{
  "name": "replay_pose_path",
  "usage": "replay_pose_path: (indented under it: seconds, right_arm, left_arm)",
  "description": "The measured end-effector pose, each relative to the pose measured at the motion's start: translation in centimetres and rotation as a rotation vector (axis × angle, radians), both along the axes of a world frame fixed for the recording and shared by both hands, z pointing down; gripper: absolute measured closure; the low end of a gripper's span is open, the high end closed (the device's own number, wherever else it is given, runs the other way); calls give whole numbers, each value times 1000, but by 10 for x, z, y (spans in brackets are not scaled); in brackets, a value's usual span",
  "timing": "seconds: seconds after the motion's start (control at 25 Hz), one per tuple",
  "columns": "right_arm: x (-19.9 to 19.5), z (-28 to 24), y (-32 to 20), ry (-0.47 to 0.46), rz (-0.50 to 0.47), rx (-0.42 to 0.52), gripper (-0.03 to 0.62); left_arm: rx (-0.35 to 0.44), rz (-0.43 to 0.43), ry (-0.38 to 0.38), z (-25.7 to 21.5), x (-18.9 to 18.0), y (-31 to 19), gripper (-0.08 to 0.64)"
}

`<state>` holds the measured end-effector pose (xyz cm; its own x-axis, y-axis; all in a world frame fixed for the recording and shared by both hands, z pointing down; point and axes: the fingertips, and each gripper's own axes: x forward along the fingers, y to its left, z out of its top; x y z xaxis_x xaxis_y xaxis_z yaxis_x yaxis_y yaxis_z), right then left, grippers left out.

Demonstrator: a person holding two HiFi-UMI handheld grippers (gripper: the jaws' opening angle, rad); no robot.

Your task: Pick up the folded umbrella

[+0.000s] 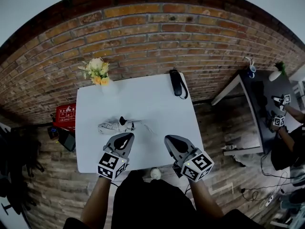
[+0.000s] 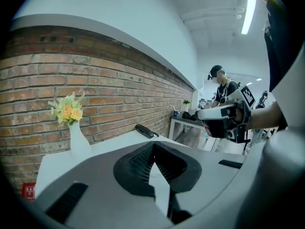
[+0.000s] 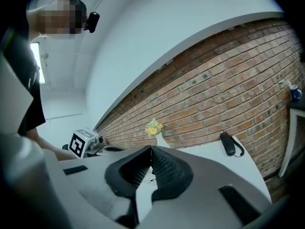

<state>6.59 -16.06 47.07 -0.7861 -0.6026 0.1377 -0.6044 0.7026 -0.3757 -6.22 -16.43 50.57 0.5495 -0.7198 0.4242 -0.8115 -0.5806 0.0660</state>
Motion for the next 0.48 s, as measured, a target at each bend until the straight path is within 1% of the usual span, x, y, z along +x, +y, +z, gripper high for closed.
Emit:
replay_pose_path:
  seconds: [0.12, 0.48]
  right_arm:
    - [-1, 1, -1, 19, 40, -4, 572]
    - [-3, 17, 2, 59, 148, -41, 572]
  left_arm:
    - [-17, 55, -30, 14, 1, -8, 548]
    - [-58, 226, -160, 61, 15, -26, 547]
